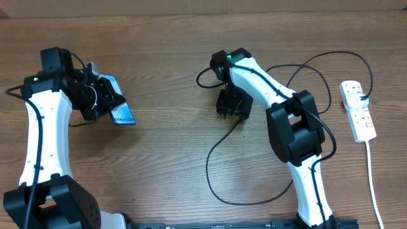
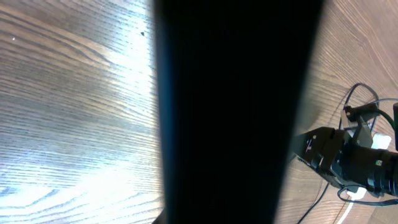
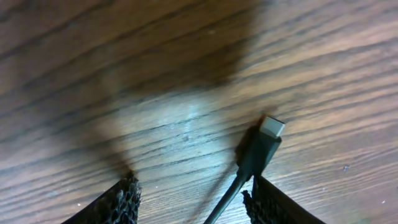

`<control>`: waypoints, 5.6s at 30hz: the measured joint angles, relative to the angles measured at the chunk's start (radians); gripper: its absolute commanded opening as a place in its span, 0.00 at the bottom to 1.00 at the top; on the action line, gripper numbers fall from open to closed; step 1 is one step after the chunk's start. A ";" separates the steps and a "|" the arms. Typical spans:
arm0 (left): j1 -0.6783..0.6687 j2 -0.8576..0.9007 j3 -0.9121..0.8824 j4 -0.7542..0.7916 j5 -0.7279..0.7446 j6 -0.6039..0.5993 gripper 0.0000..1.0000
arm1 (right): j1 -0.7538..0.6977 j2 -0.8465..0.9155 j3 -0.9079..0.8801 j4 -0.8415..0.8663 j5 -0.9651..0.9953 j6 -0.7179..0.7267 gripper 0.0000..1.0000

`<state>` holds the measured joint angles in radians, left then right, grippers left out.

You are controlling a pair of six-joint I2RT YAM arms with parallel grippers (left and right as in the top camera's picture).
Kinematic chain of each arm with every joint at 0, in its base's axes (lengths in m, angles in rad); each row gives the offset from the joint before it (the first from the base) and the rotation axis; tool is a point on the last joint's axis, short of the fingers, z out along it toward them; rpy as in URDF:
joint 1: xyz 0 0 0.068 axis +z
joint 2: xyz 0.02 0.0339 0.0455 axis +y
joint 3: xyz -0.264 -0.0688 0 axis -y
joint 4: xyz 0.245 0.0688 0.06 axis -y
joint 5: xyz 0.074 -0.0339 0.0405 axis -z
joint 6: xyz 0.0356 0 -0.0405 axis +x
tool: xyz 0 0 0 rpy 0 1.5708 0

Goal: Plug charger to phone and switch on socket

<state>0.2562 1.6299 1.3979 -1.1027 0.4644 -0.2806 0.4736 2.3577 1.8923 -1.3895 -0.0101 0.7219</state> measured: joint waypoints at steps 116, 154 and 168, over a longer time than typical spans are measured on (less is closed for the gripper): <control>-0.063 0.000 0.000 0.666 0.926 -0.309 0.04 | -0.045 -0.518 -0.176 0.054 -1.337 -1.197 0.04; -0.248 -0.080 -0.002 1.103 0.914 -0.811 0.04 | -0.014 -0.518 -0.180 0.545 -1.516 -0.560 0.04; -0.248 -0.080 -0.002 0.929 0.801 -0.759 0.04 | -0.014 -0.518 -0.180 0.591 -1.526 -0.542 0.04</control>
<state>0.0082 1.5501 1.3956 -0.1734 1.2659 -1.0393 0.4591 1.8400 1.7126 -0.7982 -1.5360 0.1795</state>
